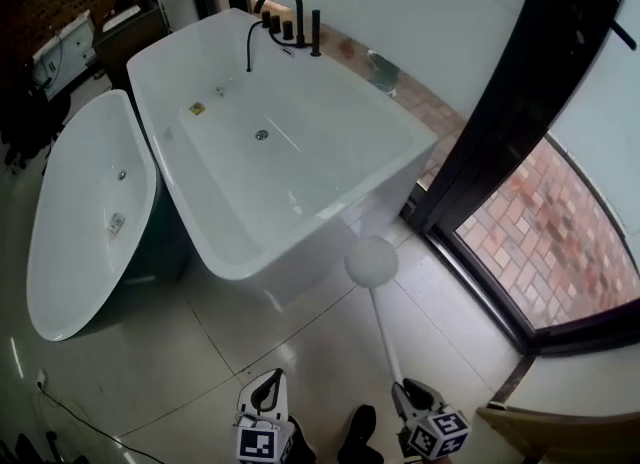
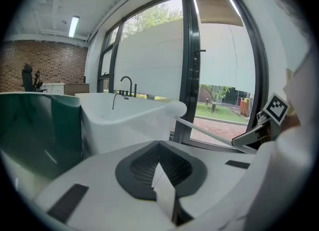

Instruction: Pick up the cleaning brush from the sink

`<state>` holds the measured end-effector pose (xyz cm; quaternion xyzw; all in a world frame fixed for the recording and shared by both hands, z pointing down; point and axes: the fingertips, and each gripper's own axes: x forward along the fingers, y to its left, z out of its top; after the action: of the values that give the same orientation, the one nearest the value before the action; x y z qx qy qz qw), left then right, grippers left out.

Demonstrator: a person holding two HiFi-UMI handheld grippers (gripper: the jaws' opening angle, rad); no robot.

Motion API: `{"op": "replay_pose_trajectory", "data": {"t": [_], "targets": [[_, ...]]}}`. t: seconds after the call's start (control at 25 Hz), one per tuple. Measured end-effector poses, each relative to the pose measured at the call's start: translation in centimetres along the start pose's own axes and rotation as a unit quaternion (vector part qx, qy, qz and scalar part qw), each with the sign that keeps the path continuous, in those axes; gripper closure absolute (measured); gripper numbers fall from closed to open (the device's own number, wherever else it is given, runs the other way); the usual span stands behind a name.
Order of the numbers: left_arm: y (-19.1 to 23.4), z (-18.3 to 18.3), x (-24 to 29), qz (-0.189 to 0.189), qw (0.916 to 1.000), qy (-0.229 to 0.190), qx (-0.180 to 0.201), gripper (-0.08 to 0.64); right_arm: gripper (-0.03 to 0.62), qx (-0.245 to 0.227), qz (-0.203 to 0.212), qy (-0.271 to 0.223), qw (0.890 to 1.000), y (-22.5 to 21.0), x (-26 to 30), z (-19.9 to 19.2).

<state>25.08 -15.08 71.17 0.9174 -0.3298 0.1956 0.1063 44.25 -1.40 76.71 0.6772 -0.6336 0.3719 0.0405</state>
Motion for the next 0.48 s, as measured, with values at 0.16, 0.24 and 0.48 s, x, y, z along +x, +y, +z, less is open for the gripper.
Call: {"op": "replay_pose_trajectory", "data": {"t": [0.16, 0.24, 0.48], "targets": [[0.5, 6.2, -5.5, 0.014, 0.9996, -0.024, -0.010, 0.569, 0.517, -0.012, 0.034, -0.013, 0.999, 6.5, -4.4, 4.9], [1.5, 9.0, -8.3, 0.023, 0.9990, -0.033, -0.019, 0.569, 0.518, -0.026, 0.054, -0.014, 0.998, 10.1, -6.0, 7.4], [4.4, 17.3, -18.9, 0.044, 0.9968, -0.055, -0.037, 0.569, 0.518, -0.062, 0.096, -0.039, 0.993, 20.1, -13.1, 15.7]]}}
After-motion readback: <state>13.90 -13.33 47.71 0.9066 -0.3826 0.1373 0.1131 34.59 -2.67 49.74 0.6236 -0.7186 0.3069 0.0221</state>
